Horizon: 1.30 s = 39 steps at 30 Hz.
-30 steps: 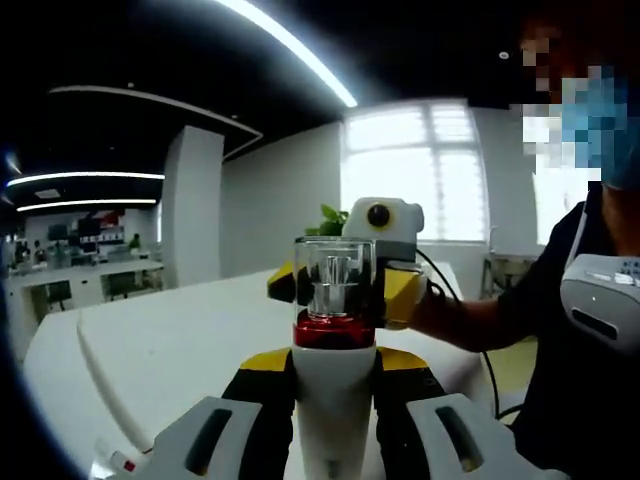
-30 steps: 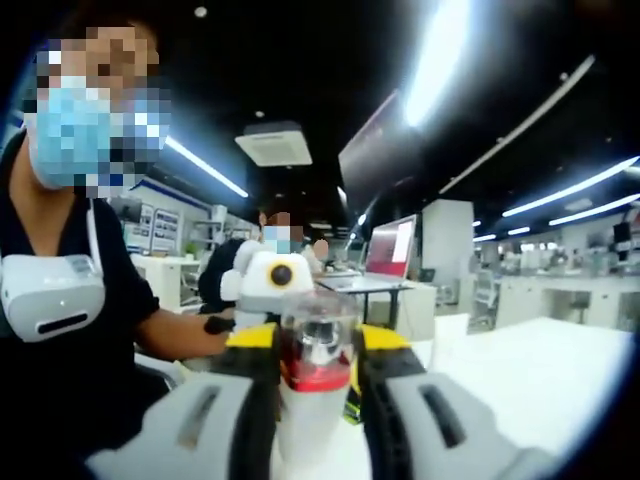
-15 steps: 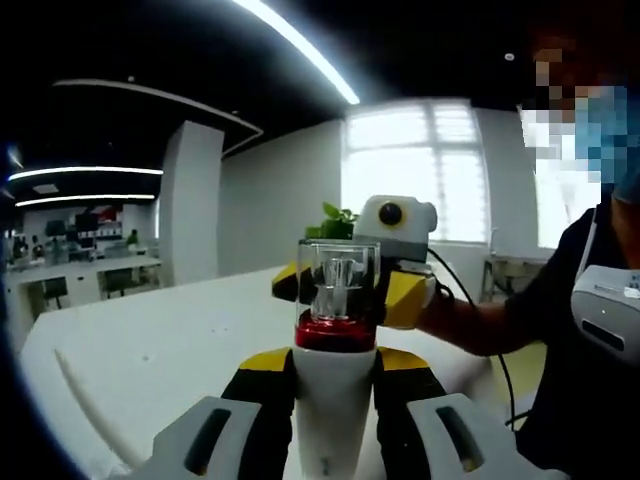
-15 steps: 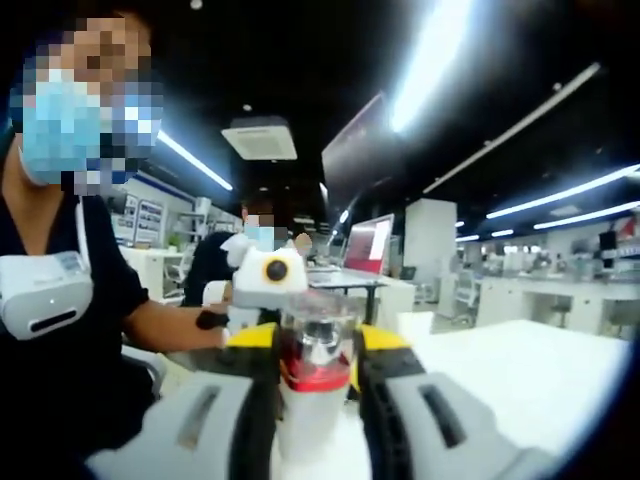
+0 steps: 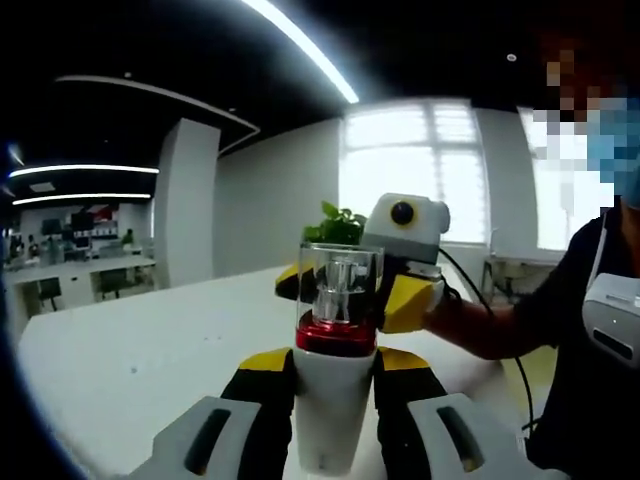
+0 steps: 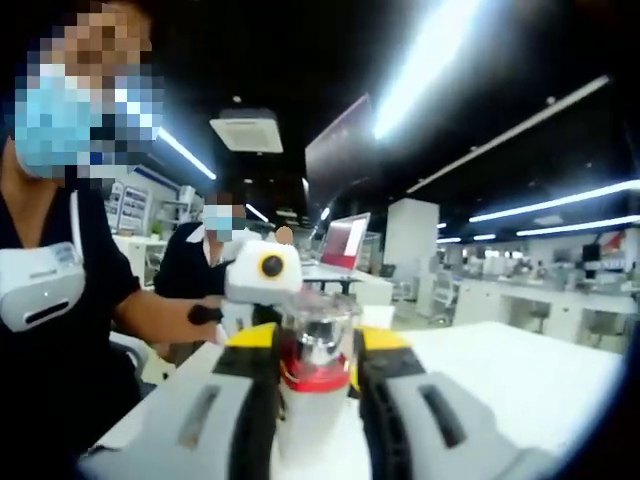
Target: Arrange the skincare products in the storage area until every visible bottle or jar stands upright without overlapping.
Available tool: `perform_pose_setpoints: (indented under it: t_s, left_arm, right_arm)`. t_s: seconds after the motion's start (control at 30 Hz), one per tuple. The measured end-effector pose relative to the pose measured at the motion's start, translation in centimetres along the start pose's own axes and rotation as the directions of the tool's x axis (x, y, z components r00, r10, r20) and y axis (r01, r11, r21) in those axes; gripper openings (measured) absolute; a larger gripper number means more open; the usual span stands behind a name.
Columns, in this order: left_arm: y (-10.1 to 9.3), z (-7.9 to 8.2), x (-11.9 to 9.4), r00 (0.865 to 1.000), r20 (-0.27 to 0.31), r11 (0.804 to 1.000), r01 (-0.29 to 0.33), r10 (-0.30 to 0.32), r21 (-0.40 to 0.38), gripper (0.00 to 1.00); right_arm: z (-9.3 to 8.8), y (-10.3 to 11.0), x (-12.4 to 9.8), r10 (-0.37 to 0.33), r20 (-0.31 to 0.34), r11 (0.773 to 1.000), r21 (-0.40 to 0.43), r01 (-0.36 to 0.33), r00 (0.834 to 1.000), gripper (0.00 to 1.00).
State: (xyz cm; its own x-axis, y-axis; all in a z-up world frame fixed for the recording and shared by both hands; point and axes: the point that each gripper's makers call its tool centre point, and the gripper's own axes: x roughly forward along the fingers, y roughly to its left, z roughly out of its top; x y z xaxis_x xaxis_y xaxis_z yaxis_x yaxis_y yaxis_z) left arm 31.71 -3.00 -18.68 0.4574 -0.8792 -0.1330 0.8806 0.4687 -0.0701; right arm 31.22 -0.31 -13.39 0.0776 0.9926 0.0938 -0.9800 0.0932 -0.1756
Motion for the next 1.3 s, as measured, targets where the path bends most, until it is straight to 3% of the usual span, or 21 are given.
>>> perform_pose_setpoints:
  t_s: [0.7, 1.3]
  left_arm:
    - [1.2, 1.4, 6.6, 0.998, 0.002, 0.998, 0.055, -0.055, 0.032, 0.3]
    - [2.1, 2.7, 10.7, 0.994, 0.003, 0.991, 0.111, -0.112, 0.08, 0.3]
  right_arm:
    - [-0.1, -4.7, -5.1, -0.095, -0.018, 0.995, -0.041, 0.094, 0.995, 0.28]
    - [0.2, -7.9, -7.9, -0.156, -0.041, 0.986, -0.069, 0.153, 0.987, 0.28]
